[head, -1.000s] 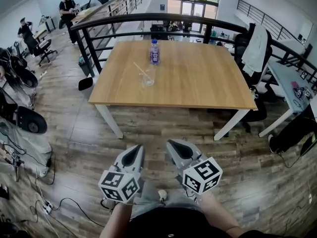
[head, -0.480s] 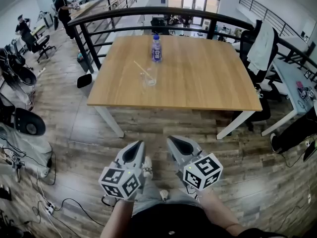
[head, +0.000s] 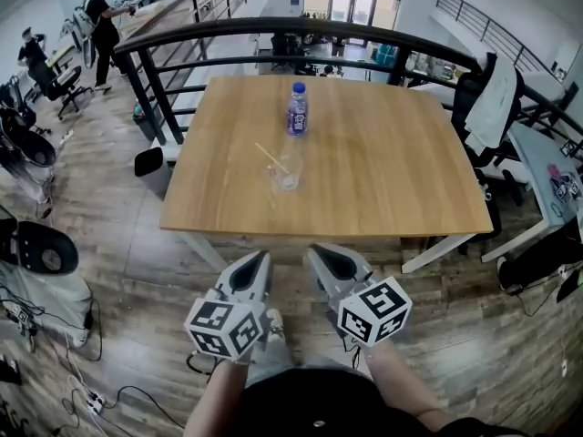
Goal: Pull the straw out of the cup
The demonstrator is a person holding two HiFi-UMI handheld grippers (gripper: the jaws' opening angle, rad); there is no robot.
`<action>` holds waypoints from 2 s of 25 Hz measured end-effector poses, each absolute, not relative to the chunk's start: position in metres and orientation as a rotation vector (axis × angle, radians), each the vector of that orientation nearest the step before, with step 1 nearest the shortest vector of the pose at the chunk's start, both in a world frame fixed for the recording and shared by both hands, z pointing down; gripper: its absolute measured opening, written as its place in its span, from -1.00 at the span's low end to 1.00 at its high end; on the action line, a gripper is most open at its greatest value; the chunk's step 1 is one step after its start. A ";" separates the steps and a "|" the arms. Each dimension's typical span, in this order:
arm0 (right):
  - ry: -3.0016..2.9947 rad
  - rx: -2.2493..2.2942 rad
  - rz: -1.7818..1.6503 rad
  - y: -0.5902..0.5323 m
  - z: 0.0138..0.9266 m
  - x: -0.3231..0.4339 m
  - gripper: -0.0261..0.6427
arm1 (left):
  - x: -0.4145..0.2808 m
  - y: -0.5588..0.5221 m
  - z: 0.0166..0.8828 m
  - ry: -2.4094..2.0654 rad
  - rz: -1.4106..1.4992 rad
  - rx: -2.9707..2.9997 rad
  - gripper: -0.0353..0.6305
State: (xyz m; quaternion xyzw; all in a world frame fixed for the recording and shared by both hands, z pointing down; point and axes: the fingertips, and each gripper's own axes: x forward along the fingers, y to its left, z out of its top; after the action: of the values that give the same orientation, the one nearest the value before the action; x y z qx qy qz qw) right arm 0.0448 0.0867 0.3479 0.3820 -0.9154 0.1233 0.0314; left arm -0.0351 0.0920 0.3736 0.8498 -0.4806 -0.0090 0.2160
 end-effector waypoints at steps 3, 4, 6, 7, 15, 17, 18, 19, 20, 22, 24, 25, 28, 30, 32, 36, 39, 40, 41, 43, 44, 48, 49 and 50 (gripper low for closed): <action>-2.808 1.201 0.368 0.049 0.343 0.034 -0.93 | -0.047 0.054 0.367 -1.317 -0.031 2.374 -0.86; -2.809 1.208 0.367 0.035 0.342 0.029 -0.93 | -0.052 0.040 0.365 -1.312 -0.033 2.379 -0.86; -2.810 1.218 0.370 0.012 0.341 0.019 -0.93 | -0.061 0.017 0.365 -1.297 -0.031 2.389 -0.86; -2.811 1.222 0.368 0.002 0.340 0.014 -0.93 | -0.066 0.006 0.365 -1.289 -0.027 2.395 -0.86; -2.771 1.273 0.370 -0.060 0.345 -0.018 -0.93 | -0.090 -0.062 0.370 -1.210 -0.008 2.430 -0.86; -2.765 1.282 0.371 -0.067 0.347 -0.024 -0.93 | -0.092 -0.070 0.374 -1.188 -0.002 2.428 -0.86; -2.761 1.282 0.375 -0.069 0.348 -0.026 -0.93 | -0.094 -0.073 0.377 -1.179 0.003 2.424 -0.86; -2.757 1.281 0.380 -0.071 0.350 -0.028 -0.93 | -0.095 -0.075 0.380 -1.171 0.010 2.419 -0.86; -2.753 1.279 0.384 -0.072 0.352 -0.030 -0.93 | -0.096 -0.078 0.383 -1.166 0.017 2.413 -0.86; -2.739 1.277 0.387 -0.076 0.355 -0.030 -0.93 | -0.096 -0.083 0.388 -1.156 0.027 2.405 -0.86; -2.722 1.276 0.389 -0.083 0.357 -0.029 -0.93 | -0.095 -0.090 0.390 -1.149 0.022 2.401 -0.86; -2.717 1.275 0.390 -0.087 0.358 -0.028 -0.93 | -0.094 -0.093 0.390 -1.147 0.020 2.400 -0.86; -2.716 1.262 0.404 -0.096 0.359 -0.026 -0.93 | -0.091 -0.100 0.391 -1.145 0.019 2.393 -0.86; -2.714 1.254 0.417 -0.103 0.361 -0.025 -0.93 | -0.090 -0.105 0.395 -1.146 0.028 2.377 -0.86; -2.711 1.248 0.428 -0.111 0.366 -0.023 -0.93 | -0.090 -0.110 0.402 -1.150 0.047 2.361 -0.86; -2.732 1.213 0.459 -0.135 0.377 -0.020 -0.93 | -0.086 -0.128 0.409 -1.154 0.051 2.335 -0.86; -2.721 1.179 0.469 -0.153 0.385 -0.018 -0.93 | -0.083 -0.143 0.413 -1.159 0.053 2.321 -0.86; -2.715 1.167 0.470 -0.159 0.388 -0.017 -0.93 | -0.082 -0.148 0.414 -1.167 0.052 2.313 -0.86; -2.710 1.153 0.472 -0.166 0.391 -0.015 -0.93 | -0.082 -0.154 0.416 -1.176 0.049 2.303 -0.86; -2.701 1.125 0.466 -0.178 0.396 -0.013 -0.92 | -0.081 -0.164 0.419 -1.196 0.043 2.284 -0.86; -2.695 1.113 0.455 -0.184 0.398 -0.013 -0.92 | -0.080 -0.169 0.421 -1.204 0.043 2.275 -0.86; -2.688 1.027 0.395 -0.201 0.405 -0.015 -0.92 | -0.077 -0.183 0.432 -1.225 0.043 2.235 -0.86; -2.687 1.002 0.381 -0.204 0.407 -0.016 -0.92 | -0.075 -0.185 0.435 -1.228 0.041 2.224 -0.86; -2.685 0.979 0.372 -0.208 0.409 -0.017 -0.92 | -0.074 -0.188 0.438 -1.230 0.039 2.214 -0.86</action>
State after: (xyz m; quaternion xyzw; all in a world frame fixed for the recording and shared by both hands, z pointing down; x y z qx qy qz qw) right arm -0.0169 -0.2077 0.4086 0.3367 -0.9239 0.1279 0.1293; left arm -0.0742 -0.1882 0.4377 0.8339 -0.4634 0.0145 0.2995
